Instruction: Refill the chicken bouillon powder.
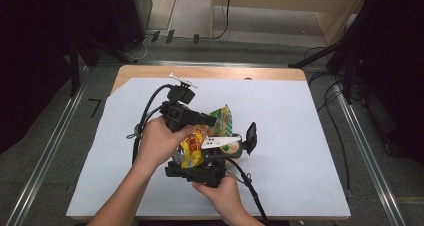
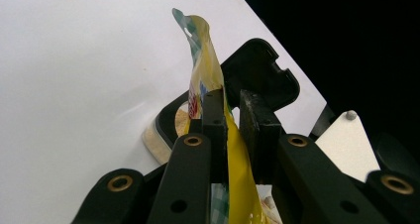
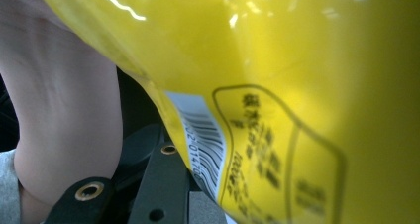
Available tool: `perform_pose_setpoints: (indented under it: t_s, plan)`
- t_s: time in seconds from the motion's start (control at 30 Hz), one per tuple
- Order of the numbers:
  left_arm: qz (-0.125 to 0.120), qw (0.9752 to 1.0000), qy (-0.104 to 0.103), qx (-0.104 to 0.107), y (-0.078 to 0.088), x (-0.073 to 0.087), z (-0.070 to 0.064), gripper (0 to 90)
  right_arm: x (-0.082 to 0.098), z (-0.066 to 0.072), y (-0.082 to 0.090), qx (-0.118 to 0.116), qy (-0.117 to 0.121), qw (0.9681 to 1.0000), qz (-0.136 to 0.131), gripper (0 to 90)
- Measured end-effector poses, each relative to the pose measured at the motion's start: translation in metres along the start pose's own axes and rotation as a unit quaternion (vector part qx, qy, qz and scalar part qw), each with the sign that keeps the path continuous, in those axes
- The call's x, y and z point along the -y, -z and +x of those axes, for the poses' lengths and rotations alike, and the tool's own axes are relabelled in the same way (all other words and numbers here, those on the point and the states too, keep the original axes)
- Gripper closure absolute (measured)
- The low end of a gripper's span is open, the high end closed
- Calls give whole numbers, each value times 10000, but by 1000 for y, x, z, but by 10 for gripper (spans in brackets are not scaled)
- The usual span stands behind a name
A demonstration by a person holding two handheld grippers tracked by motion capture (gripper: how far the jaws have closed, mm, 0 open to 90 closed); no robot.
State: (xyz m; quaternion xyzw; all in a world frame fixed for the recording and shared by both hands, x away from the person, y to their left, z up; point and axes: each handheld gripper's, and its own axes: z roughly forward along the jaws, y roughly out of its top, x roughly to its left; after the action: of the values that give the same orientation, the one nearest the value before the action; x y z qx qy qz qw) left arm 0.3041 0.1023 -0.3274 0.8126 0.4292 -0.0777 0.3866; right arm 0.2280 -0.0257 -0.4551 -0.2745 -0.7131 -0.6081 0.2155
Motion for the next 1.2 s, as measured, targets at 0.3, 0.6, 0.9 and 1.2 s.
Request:
perform_pose_setpoints:
  t_s: [0.3, 0.6, 0.9, 1.2]
  plan:
    - [3, 9999, 125, 115, 0, 0, 7, 819, 0, 0, 0, 30, -25, 10000, 28, 725]
    - [6, 9999, 112, 100, 0, 0, 6, 819, 0, 0, 0, 54, -4, 10000, 59, 725]
    - [19, 9998, 136, 118, 1, 1, 8, 823, 1, 0, -1, 240, 73, 9996, 160, 723]
    - [36, 9998, 132, 136, 0, 2, 7, 828, 1, 2, -1, 451, 148, 9987, 188, 692]
